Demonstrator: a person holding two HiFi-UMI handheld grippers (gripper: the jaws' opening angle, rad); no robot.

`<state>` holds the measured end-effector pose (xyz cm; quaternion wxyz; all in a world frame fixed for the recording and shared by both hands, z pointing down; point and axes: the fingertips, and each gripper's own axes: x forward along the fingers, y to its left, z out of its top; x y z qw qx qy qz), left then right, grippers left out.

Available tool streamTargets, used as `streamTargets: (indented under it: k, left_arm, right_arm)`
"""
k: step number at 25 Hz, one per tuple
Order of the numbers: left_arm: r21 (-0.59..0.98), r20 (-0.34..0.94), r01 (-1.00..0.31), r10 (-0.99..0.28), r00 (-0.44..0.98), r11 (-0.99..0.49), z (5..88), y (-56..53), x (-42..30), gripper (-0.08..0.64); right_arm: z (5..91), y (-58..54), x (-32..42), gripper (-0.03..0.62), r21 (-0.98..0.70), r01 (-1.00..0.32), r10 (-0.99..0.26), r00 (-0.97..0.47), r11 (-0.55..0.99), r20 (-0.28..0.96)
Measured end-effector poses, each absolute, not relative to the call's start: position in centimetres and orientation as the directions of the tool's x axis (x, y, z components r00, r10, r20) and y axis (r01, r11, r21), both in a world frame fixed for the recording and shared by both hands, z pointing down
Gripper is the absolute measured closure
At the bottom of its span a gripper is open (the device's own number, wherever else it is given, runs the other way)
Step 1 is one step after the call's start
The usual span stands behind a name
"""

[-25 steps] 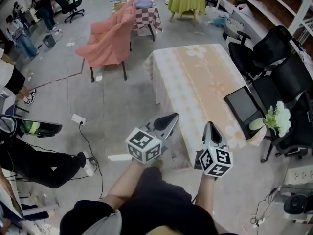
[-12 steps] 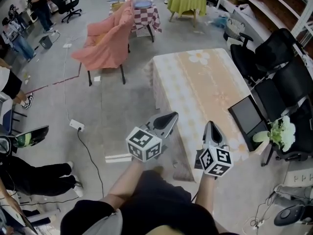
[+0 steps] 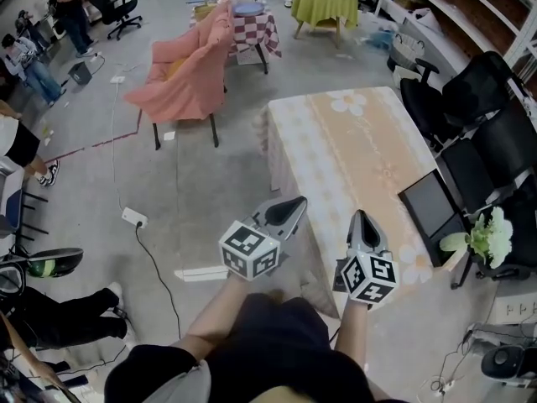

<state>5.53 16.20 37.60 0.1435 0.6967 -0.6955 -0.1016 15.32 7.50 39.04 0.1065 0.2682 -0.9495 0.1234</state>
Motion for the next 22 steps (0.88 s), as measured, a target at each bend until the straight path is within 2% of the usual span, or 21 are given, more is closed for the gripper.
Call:
streamTargets:
  k: [22]
  left_arm:
    - [0.342, 0.093, -0.939, -0.996, -0.015, 0.046, 38.5, 18.1, 4.5, 0.548]
  right_arm:
    - [39.4, 10.1, 12.0, 0.588, -0.204, -0.461, -0.406, -0.875, 0.863, 0.262]
